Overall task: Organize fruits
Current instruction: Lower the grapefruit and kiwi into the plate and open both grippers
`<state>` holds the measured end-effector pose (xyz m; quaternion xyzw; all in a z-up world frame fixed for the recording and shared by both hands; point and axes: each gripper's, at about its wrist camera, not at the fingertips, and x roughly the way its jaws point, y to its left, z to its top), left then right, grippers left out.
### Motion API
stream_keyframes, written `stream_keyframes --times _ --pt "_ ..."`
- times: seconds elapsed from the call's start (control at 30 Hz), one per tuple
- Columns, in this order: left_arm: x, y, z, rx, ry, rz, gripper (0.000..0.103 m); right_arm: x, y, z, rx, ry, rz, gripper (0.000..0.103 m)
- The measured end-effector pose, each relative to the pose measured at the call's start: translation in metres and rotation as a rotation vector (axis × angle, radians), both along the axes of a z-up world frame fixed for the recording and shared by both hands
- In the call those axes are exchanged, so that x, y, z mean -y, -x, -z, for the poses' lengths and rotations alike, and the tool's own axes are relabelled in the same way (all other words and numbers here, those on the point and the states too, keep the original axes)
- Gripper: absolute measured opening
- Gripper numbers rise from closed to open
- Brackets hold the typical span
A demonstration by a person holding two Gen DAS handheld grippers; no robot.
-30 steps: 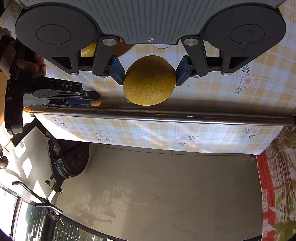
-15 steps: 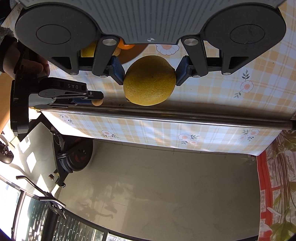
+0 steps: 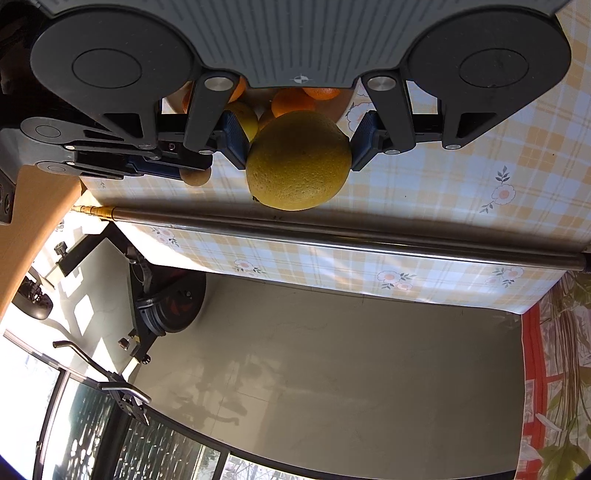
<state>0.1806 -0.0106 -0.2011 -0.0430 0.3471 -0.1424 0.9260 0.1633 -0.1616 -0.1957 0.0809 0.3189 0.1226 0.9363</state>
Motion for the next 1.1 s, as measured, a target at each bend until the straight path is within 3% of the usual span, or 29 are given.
stream_keyframes --times 0.47,0.67,1.1 --pt "-0.001 0.031 -0.008 0.008 0.018 -0.012 0.062 0.015 0.059 -0.007 0.031 -0.159 0.113 0.023" --pt "0.000 0.043 -0.013 0.014 -0.004 -0.004 0.062 0.021 0.074 -0.007 0.055 -0.156 0.134 0.023" --pt "-0.001 0.053 -0.002 -0.022 -0.026 -0.011 0.062 0.019 0.103 0.024 0.004 -0.132 0.126 0.023"
